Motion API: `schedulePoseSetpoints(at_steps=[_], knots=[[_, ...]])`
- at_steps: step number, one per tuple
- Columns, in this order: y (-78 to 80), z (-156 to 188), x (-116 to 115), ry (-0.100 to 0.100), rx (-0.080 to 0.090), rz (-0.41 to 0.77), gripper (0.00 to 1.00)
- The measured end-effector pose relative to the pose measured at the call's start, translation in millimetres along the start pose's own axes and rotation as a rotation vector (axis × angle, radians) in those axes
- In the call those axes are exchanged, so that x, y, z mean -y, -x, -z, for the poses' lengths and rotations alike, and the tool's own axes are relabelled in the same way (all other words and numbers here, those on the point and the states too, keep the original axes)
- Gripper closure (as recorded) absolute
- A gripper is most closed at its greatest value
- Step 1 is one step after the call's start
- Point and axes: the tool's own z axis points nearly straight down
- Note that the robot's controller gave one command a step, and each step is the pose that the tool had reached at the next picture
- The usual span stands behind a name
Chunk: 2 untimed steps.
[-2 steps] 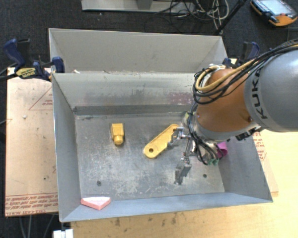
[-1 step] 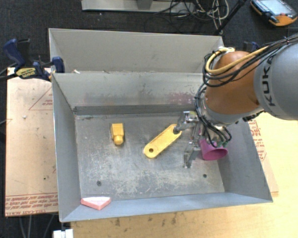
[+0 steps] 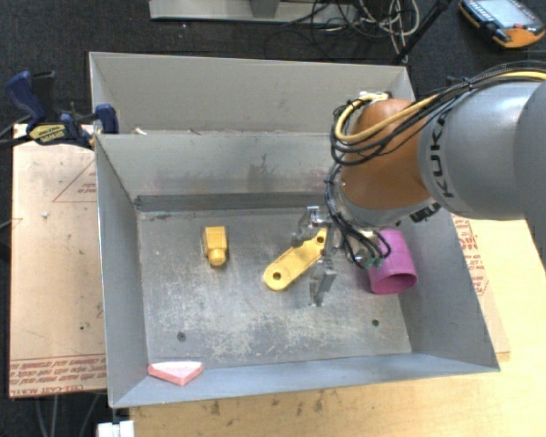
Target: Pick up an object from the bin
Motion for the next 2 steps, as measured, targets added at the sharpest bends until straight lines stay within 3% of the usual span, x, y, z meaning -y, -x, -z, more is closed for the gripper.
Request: schedulePoseSetpoints(at_steps=[1, 2], knots=[[67.4, -3.9, -28.0, 0.004, 0.000, 0.288, 1.00], [67.3, -4.0, -27.7, 0.004, 0.000, 0.287, 0.00]])
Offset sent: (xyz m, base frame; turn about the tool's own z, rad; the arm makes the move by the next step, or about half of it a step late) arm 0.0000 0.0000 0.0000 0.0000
